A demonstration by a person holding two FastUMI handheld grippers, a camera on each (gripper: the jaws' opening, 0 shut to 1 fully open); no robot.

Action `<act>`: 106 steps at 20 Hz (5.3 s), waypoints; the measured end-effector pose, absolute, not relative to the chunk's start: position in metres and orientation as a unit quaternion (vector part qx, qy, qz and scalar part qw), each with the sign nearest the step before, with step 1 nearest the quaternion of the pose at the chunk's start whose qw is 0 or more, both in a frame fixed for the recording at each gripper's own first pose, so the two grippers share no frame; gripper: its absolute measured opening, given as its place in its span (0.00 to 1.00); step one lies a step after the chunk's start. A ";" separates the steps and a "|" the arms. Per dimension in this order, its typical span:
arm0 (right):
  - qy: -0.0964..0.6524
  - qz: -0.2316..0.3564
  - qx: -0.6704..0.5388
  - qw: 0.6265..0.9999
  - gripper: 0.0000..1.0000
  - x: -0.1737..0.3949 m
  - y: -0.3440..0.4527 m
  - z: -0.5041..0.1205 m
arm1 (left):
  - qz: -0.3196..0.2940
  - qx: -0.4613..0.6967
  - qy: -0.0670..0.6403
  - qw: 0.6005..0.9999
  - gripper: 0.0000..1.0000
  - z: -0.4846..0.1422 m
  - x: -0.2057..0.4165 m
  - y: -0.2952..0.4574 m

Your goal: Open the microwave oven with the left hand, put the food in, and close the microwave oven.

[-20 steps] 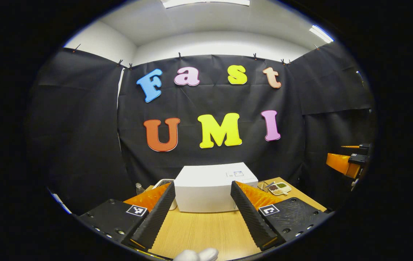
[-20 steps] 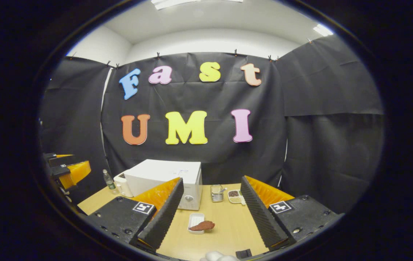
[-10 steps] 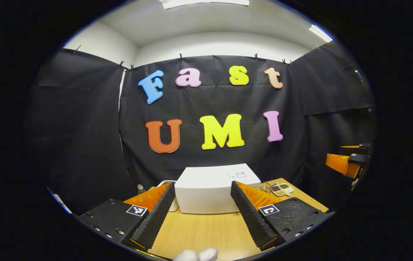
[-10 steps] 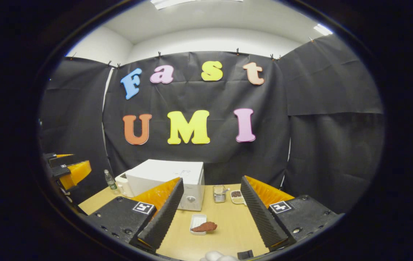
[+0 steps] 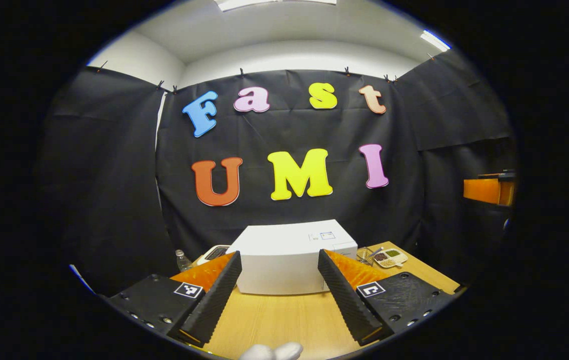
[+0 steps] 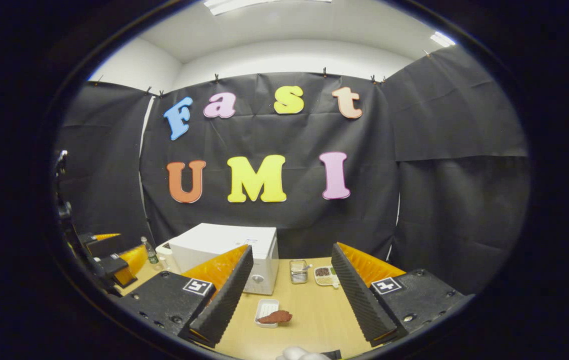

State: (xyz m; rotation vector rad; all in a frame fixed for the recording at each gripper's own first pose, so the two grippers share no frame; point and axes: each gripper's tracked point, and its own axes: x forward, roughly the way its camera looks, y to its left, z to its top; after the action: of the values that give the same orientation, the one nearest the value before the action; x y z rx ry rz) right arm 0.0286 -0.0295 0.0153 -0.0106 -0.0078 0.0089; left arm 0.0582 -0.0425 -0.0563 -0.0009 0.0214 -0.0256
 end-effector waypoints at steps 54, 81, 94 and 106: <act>0.061 0.007 -0.066 0.996 0.96 0.093 -0.120 -0.022 | -0.048 -0.009 0.074 0.996 0.09 -0.253 0.268 -0.147; 0.059 0.064 -0.042 0.995 1.00 0.039 -0.039 -0.036 | 0.017 0.027 0.112 0.993 0.95 -0.251 0.131 -0.035; 0.068 0.104 -0.045 0.991 0.96 -0.008 0.040 -0.064 | 0.097 0.043 0.119 0.987 0.95 -0.256 0.032 0.099; 0.108 0.084 -0.026 0.990 0.96 -0.004 0.040 -0.115 | 0.150 0.040 0.149 0.977 0.95 -0.264 -0.029 0.188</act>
State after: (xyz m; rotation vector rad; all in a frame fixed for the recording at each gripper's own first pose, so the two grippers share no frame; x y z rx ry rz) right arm -0.0039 0.0398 -0.1153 -0.0528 0.2169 0.1680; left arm -0.0291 0.1875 -0.2644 0.0796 0.2996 0.3025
